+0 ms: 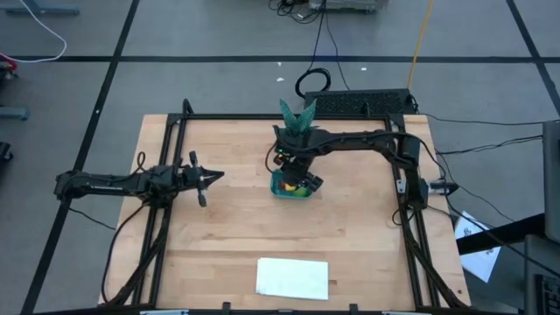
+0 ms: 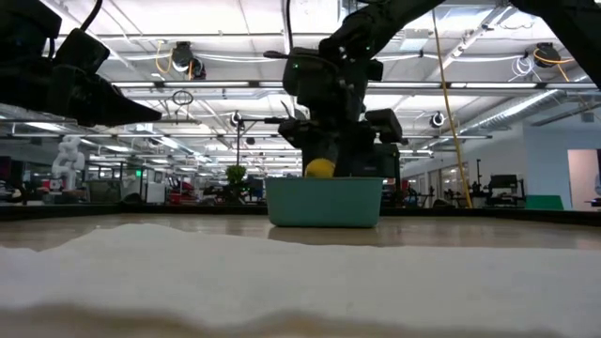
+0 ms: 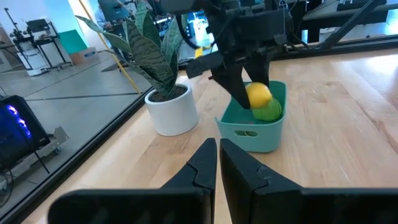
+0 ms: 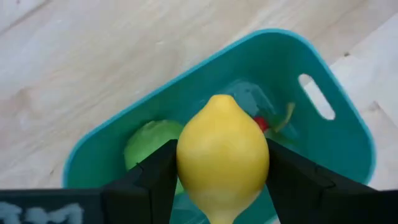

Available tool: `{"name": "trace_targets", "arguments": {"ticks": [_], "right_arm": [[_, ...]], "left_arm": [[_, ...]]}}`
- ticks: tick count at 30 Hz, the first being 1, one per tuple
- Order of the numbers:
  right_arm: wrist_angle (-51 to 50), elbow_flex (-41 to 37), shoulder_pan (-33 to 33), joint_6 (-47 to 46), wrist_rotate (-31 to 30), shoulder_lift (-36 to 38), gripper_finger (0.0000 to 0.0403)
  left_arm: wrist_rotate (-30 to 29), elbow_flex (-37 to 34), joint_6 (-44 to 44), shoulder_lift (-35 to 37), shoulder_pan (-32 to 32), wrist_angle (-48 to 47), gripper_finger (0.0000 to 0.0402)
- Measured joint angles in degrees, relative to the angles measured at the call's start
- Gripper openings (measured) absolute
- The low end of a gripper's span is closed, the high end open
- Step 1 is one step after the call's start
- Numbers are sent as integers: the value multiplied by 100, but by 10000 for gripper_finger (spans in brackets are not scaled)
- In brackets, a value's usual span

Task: Pick and placing Produce into tupperware
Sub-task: Put the yellow lemon into the green bin

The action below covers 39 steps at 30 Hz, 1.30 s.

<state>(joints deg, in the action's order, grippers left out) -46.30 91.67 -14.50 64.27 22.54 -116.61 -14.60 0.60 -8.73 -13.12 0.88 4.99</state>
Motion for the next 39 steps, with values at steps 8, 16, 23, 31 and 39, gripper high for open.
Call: {"name": "trace_targets", "arguments": {"ticks": [8,16,23,31,39], "right_arm": [[28,-6,-15,-51,-4,-165,195],[46,-10,-50,-53,-28,-286,195],[40,-23,-90,-72,-170,-478,195],[105,-19,-90,-164,-178,-464,203],[-8,-17,-90,-338,-183,-451,206]], "left_arm": [[1,0,-2,-1,-1,-21,26],[3,0,-2,0,-1,-19,26],[11,0,4,1,-1,-18,26],[12,0,8,1,-1,-25,26],[12,0,49,0,1,-25,26]]}}
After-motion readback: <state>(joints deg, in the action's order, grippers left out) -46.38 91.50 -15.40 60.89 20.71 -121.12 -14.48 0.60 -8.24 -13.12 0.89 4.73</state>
